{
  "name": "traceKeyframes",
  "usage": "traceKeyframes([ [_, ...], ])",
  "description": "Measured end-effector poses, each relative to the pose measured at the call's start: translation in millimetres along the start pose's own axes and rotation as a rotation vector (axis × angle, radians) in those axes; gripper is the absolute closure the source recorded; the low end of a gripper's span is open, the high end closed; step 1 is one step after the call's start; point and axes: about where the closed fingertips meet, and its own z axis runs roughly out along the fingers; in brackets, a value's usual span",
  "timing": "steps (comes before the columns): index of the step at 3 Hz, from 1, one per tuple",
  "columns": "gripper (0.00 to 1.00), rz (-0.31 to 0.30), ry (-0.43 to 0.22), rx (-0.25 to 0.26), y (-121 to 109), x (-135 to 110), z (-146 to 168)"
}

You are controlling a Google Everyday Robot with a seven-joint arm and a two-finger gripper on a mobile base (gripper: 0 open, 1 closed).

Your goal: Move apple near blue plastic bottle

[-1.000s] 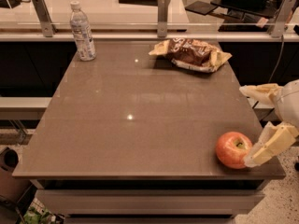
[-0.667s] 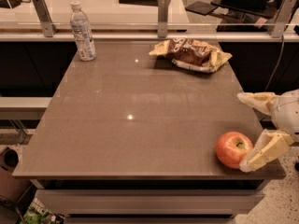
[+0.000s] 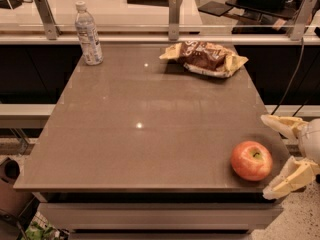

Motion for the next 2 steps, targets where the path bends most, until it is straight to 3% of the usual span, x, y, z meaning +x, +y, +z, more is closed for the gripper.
traceKeyframes([
  [2, 0.41, 0.015, -0.027, -0.009, 7.2, 8.0, -1.4],
])
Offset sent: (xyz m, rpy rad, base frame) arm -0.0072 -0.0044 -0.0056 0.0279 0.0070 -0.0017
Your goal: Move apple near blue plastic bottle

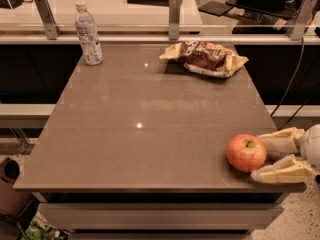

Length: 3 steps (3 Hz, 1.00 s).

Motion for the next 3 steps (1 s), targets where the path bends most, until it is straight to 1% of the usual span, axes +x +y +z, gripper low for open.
traceKeyframes([
  [2, 0.88, -0.005, 0.000, -0.005, 1.0, -2.5, 2.0],
  [3, 0.89, -0.007, 0.001, -0.007, 1.5, -3.8, 3.1],
])
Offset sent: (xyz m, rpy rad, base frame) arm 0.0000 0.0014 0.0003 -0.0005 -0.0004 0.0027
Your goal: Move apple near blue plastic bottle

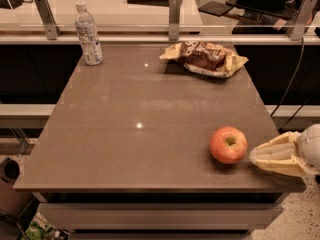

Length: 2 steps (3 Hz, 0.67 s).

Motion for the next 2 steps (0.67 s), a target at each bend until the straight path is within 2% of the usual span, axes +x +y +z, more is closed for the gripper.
traceKeyframes([
  [2, 0.44, -0.006, 0.001, -0.003, 1.2, -3.3, 1.4],
])
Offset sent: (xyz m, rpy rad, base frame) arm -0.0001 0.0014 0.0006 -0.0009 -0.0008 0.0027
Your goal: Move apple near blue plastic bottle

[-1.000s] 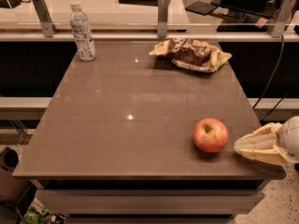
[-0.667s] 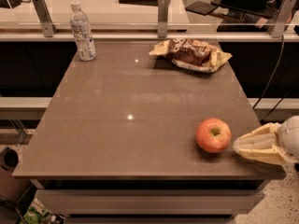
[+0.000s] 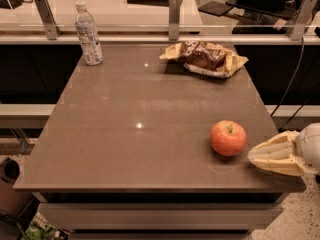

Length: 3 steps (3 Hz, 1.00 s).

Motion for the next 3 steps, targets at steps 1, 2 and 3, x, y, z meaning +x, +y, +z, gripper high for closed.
traceKeyframes([
  [1, 0.20, -0.003, 0.001, -0.001, 0.6, -1.8, 0.6],
  [2, 0.00, -0.008, 0.002, -0.003, 1.5, -4.2, 1.4],
  [3, 0.00, -0.013, -0.004, -0.001, 0.3, -8.2, 1.0],
])
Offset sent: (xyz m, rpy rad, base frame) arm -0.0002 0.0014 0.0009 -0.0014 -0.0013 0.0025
